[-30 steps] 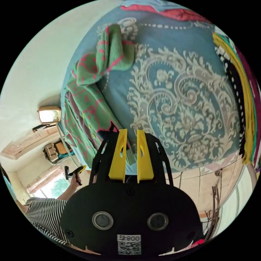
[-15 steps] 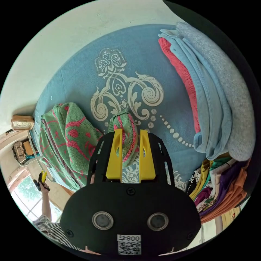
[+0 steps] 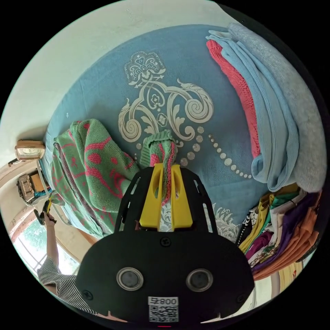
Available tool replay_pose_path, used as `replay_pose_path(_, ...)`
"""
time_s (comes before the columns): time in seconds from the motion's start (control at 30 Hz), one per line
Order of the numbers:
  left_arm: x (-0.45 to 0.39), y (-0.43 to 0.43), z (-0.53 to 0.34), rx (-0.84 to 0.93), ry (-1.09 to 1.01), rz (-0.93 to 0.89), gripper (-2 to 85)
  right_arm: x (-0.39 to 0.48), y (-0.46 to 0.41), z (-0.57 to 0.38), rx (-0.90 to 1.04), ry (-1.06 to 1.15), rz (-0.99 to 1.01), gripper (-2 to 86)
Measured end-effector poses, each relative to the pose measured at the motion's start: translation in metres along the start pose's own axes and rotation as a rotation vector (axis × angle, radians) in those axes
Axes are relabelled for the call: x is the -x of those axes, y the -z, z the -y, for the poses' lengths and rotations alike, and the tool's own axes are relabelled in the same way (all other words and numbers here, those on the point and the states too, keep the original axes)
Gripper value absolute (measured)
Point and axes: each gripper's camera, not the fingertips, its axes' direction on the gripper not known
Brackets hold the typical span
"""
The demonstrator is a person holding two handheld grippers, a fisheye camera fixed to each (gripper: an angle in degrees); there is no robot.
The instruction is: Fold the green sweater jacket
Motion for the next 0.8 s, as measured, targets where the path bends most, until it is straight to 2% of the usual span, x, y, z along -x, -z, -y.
replay_pose_path(0.13, 0.04, 0.042, -0.092, -0.151, 0.197, -0.152, 6.7, -0.028, 0.033, -0.063, -0.144, -0.045, 0.164, 2.9)
replay_pose_path(0.27, 0.098, -0.008, -0.179, 0.021, 0.54, -0.246, 6.8, -0.081, 0.022, -0.146, -0.219, -0.241, 0.339, 2.6)
replay_pose_path(0.33, 0.11, -0.013, -0.203, 0.034, 0.631, -0.265, 7.2, -0.1, 0.008, -0.177, -0.228, -0.322, 0.397, 2.6)
replay_pose_path(0.47, 0.105, 0.009, -0.207, -0.014, 0.558, -0.241, 10.2, -0.129, -0.014, -0.222, -0.24, -0.417, 0.509, 2.6)
replay_pose_path(0.6, 0.098, 0.017, -0.184, 0.002, 0.476, -0.248, 14.8, -0.141, -0.028, -0.236, -0.218, -0.433, 0.541, 2.6)
replay_pose_path(0.8, 0.017, -0.019, -0.142, 0.213, 0.102, -0.139, 16.1, -0.145, -0.031, -0.257, -0.201, -0.409, 0.537, 2.6)
